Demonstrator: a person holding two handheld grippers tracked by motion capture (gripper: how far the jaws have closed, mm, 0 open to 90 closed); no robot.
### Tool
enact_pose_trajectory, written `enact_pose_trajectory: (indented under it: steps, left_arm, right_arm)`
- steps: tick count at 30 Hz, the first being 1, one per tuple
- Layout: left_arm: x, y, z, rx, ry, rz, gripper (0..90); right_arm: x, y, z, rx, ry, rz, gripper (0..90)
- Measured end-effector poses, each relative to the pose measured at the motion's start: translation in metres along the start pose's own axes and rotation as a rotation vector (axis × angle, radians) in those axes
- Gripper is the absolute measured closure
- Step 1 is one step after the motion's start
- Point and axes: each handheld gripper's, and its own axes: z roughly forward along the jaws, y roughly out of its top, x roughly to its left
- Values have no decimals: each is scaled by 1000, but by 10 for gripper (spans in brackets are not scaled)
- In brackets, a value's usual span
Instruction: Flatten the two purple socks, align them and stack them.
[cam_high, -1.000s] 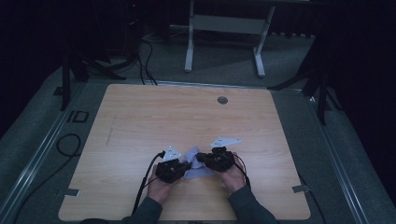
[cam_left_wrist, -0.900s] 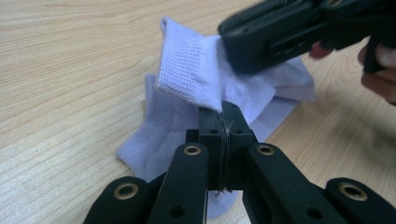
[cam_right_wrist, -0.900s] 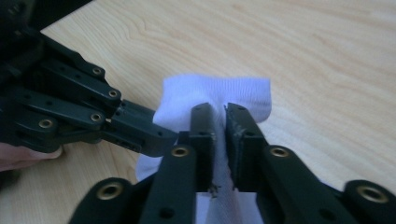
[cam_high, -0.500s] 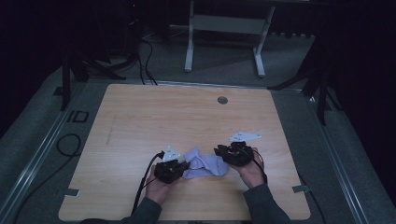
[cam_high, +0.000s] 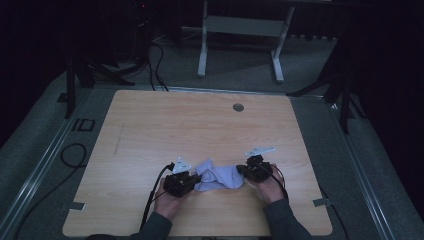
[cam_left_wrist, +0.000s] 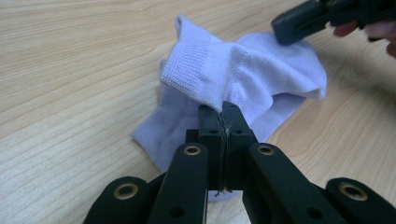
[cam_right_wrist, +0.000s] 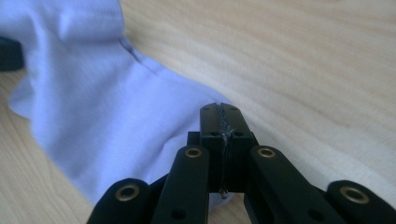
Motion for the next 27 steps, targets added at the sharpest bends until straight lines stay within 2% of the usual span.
enact_pose_trajectory:
  steps: [4,10,20,27]
  left_arm:
    - [1,-1,-2,4,3,-1,890]
    - [0,-3,-2,19,4,5,890]
    - [0,-6,-4,44,12,16,889]
    - [2,-8,-7,65,10,16,889]
  right_arm:
    - [0,4,-7,-38,-5,15,892]
    - [-2,7,-10,-67,-14,32,892]
    - [-6,0,8,-19,-32,35,892]
    - [-3,-2,12,0,-52,17,891]
